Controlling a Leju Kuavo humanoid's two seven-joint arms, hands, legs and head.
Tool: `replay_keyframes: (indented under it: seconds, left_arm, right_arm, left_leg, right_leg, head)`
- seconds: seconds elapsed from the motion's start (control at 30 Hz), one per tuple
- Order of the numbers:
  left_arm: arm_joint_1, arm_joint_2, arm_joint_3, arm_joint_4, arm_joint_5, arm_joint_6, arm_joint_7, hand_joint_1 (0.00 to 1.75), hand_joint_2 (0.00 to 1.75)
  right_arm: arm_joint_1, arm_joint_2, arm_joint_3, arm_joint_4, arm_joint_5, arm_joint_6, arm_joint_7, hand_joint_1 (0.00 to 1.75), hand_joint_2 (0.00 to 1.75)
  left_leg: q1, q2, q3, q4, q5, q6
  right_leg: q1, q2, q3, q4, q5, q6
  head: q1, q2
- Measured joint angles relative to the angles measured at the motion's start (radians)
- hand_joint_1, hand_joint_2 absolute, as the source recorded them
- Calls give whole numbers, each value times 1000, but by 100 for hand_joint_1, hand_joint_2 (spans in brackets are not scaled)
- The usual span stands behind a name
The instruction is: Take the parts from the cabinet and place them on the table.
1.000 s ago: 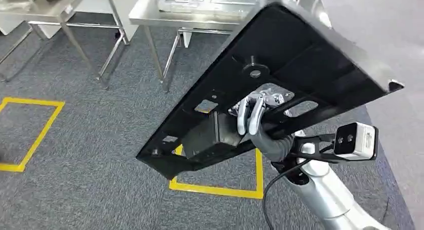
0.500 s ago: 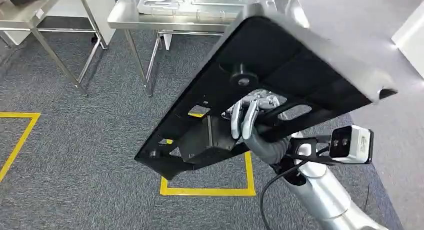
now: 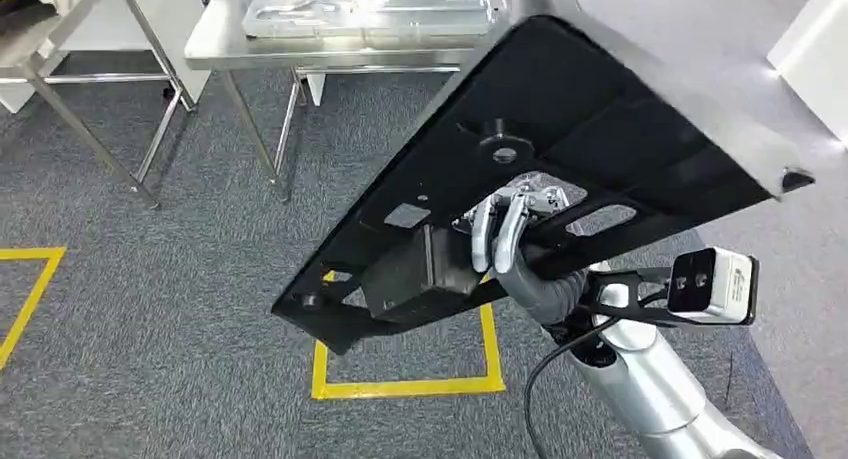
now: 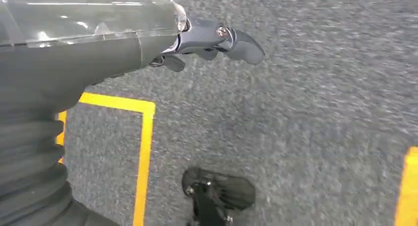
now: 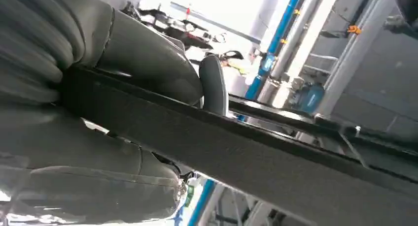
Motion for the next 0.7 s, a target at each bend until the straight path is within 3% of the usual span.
replay_keyframes:
  seconds: [0.07, 0.1, 0.13, 0.17, 0.23, 0.27, 0.3, 0.37, 0.43, 0.47, 0.5, 0.57, 0.6, 0.63, 0.67, 0.7]
  left_arm:
    - [3, 1, 0, 0, -2, -1, -2, 0, 175]
    - [4, 1, 0, 0, -3, -2, -2, 0, 175]
    - [6, 1, 0, 0, -5, -4, -2, 0, 175]
    - [6, 1, 0, 0, -8, -4, -2, 0, 175]
    - [6, 2, 0, 0, -8, -4, -3, 0, 175]
    - [7, 5, 0, 0, -8, -4, -3, 0, 175]
    - [5, 3, 0, 0, -8, -4, -3, 0, 175]
    - [6, 5, 0, 0, -8, -4, -3, 0, 175]
    - [7, 6, 0, 0, -8, -4, -2, 0, 175]
    - [6, 6, 0, 0, -8, -4, -3, 0, 175]
    - [6, 6, 0, 0, -8, -4, -3, 0, 175]
    - [6, 6, 0, 0, -8, -4, -3, 0, 175]
    - [7, 6, 0, 0, -8, -4, -3, 0, 175]
    - [8, 5, 0, 0, -8, -3, -3, 0, 175]
    - [9, 5, 0, 0, -8, -2, -3, 0, 175]
    - [9, 4, 0, 0, -8, -2, -3, 0, 175]
  right_arm:
    - [4, 2, 0, 0, 3, 1, 0, 175, 175]
    - [8, 2, 0, 0, 4, 1, 0, 175, 175]
    - [10, 2, 0, 0, 4, 1, 0, 175, 175]
    - [12, 2, 0, 0, 6, 1, 0, 175, 175]
    - [13, 2, -1, 0, 11, 1, -3, 175, 175]
    - [16, 2, -2, 1, 15, 3, -8, 175, 175]
    - [17, 2, -4, 2, 17, 5, -12, 175, 175]
    - [27, 2, -8, 2, 20, 12, -23, 175, 175]
    - [33, 1, -12, 3, 21, 18, -32, 175, 175]
    - [34, 1, -14, 3, 23, 19, -34, 175, 175]
    - [34, 2, -17, 3, 26, 25, -37, 175, 175]
    - [45, 2, -22, 5, 29, 30, -38, 175, 175]
    - [51, 2, -23, 6, 31, 31, -38, 175, 175]
    - [55, 2, -26, 8, 31, 32, -38, 175, 175]
    - [57, 2, -28, 9, 31, 34, -38, 175, 175]
    - [57, 2, -32, 9, 31, 35, -38, 175, 175]
  left_leg:
    - [0, -4, -105, 179, -61, -3]
    - [0, -4, -143, 226, -61, -3]
    - [0, -4, -154, 218, -33, 0]
    - [0, -4, -139, 165, 15, 4]
    - [-4, -6, -64, -31, 143, 19]
    - [-9, -11, -40, -67, 136, 30]
    - [-14, -11, -28, -89, 125, 32]
    - [-18, -10, -25, -101, 111, 42]
    - [-7, -11, 1, -118, 107, 52]
    - [-8, -11, 13, -124, 102, 59]
    - [-8, -10, 21, -126, 96, 62]
    - [-8, -10, 39, -126, 77, 64]
    - [-8, -11, 50, -126, 68, 64]
    - [-7, -11, 64, -126, 57, 63]
    - [-7, -12, 82, -126, 45, 60]
    - [-6, -12, 102, -126, 31, 56]
  right_leg:
    - [5, 6, 12, 1, -13, -4]
    - [8, 9, 19, 1, -20, -5]
    - [9, 13, 30, 1, -28, -4]
    - [10, 16, 42, 1, -37, -4]
    - [12, 19, 76, 1, -60, 0]
    - [10, 19, 85, -3, -70, 4]
    - [14, 23, 83, -2, -76, 12]
    - [10, 23, 93, -6, -73, 25]
    - [12, 20, 87, 10, -72, 34]
    - [10, 12, 66, 57, -66, 41]
    - [8, 11, 24, 123, -77, 44]
    - [2, 10, -82, 266, -142, 56]
    - [-1, 9, -120, 303, -165, 61]
    - [-3, 8, -144, 306, -168, 60]
    - [-4, 5, -146, 267, -142, 62]
    - [-4, 3, -129, 196, -91, 60]
  head:
    - [0, 0]
    - [0, 0]
    - [0, 0]
    - [0, 0]
    - [0, 0]
    - [1, 0]
    - [1, 0]
    - [0, 0]
    - [0, 0]
    - [1, 0]
    - [1, 0]
    - [1, 0]
    - [1, 0]
    - [1, 0]
    - [1, 0]
    - [1, 0]
